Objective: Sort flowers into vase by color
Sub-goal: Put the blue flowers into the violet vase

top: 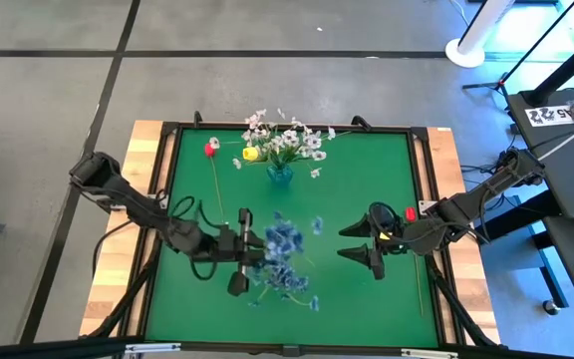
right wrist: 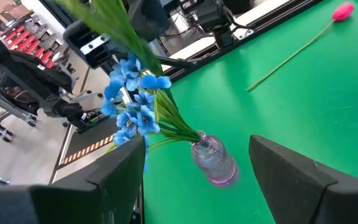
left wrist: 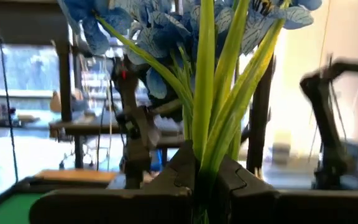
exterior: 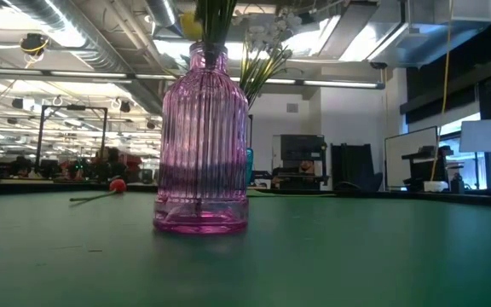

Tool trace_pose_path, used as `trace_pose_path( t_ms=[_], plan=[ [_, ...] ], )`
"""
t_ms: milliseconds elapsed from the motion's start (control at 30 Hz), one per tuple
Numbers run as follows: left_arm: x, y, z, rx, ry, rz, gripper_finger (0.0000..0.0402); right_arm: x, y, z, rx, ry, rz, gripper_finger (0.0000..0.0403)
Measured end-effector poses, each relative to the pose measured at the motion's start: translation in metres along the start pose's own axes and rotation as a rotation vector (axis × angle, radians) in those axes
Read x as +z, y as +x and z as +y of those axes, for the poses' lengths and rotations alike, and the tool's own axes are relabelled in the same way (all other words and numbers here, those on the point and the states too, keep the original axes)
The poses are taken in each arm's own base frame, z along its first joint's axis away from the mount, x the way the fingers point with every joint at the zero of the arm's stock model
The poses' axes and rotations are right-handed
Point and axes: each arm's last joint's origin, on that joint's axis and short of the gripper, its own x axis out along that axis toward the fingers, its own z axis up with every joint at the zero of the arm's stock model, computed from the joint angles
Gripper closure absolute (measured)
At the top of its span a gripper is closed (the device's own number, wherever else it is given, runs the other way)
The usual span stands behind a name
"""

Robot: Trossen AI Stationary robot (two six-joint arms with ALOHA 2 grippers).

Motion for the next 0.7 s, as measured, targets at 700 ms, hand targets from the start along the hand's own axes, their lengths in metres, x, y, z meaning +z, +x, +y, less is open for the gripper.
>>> trace_pose_path(
  t_ms=[700],
  plan=[
    [-0.024, -0.034, 0.014, -0.034, -0.031, -0.138, 0.0395, 0.001, 0.0, -0.002, -0.063, -0.005, -0.05, 0.0118]
  ],
)
